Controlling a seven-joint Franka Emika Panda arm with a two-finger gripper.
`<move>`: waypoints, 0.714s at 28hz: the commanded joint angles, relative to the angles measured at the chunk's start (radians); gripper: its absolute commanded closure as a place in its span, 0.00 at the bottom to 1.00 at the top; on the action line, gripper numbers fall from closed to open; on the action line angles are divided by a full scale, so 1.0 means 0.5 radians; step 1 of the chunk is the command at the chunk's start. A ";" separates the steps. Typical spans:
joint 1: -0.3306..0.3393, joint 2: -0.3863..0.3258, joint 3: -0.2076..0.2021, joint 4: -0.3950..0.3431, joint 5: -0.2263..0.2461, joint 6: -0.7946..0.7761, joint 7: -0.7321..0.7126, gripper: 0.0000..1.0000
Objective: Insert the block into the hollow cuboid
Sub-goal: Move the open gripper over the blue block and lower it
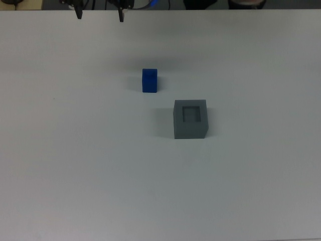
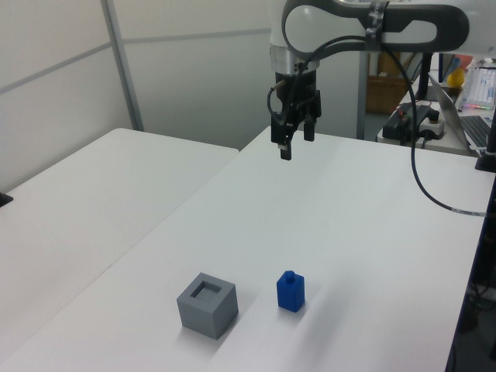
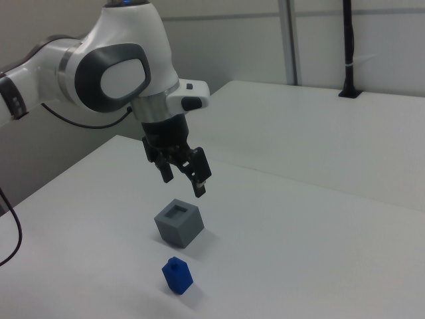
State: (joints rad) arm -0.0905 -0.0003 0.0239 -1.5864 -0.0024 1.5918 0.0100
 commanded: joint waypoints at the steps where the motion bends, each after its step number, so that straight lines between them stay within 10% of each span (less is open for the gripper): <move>1: -0.018 0.007 0.011 -0.011 0.002 0.050 -0.004 0.00; 20: 0.153 -0.067 0.053 -0.867 0.029 0.728 0.007 0.00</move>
State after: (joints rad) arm -0.0483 0.0032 0.0553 -1.8918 0.0024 1.8670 0.0083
